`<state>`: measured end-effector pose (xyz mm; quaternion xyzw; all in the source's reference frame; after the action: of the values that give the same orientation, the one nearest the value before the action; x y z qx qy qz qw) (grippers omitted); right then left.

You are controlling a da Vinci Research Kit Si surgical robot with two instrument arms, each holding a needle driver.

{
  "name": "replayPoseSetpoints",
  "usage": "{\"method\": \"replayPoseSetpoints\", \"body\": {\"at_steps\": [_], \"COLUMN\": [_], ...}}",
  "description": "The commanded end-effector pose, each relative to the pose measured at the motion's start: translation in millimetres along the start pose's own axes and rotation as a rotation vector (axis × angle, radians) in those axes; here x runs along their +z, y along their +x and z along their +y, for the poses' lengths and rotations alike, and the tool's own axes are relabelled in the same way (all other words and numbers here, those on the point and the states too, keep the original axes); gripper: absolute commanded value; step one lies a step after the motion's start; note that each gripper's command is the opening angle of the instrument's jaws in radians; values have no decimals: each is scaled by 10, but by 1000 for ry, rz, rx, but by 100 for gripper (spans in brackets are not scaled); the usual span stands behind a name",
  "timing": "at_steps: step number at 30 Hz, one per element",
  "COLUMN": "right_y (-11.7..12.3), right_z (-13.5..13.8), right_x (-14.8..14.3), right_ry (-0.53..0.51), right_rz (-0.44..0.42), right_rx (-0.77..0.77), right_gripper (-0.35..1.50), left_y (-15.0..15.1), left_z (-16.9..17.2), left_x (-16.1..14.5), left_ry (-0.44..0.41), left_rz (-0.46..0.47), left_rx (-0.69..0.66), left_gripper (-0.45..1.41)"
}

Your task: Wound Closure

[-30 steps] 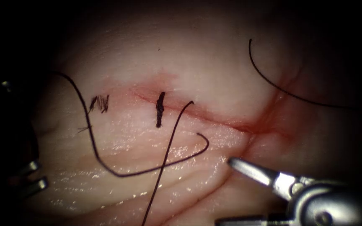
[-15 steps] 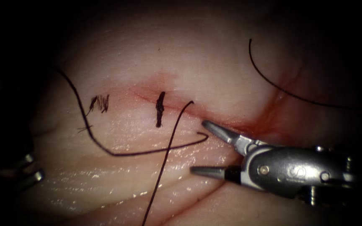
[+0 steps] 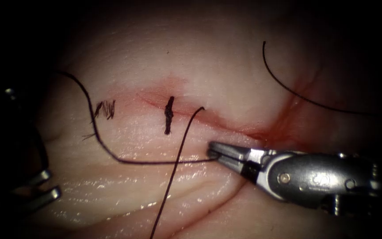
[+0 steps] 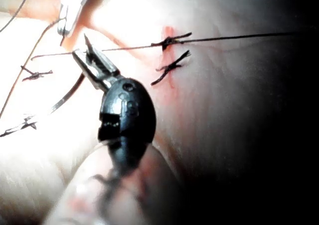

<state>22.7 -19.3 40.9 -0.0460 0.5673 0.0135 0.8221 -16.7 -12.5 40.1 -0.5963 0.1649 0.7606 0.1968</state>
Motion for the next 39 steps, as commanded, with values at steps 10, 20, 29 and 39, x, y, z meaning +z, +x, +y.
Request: {"method": "replayPoseSetpoints", "body": {"at_steps": [10, 20, 29, 39], "right_y": [117, 206, 133, 22], "right_z": [-87, -128, -45, 14], "right_x": [-64, -81, -79, -28], "right_ry": [163, 242, 101, 16], "right_rz": [34, 162, 83, -16], "right_rx": [-53, -80, -42, -132], "right_gripper": [-35, -6, 110, 118], "left_y": [-6, -12, -16, -21], "left_z": [14, 17, 8, 6], "left_x": [13, 18, 8, 7], "left_ry": [-39, -53, -53, -45], "left_rz": [-15, -18, -22, -28], "left_rx": [10, 16, 26, 29], "left_gripper": [-45, -45, -45, -45]}}
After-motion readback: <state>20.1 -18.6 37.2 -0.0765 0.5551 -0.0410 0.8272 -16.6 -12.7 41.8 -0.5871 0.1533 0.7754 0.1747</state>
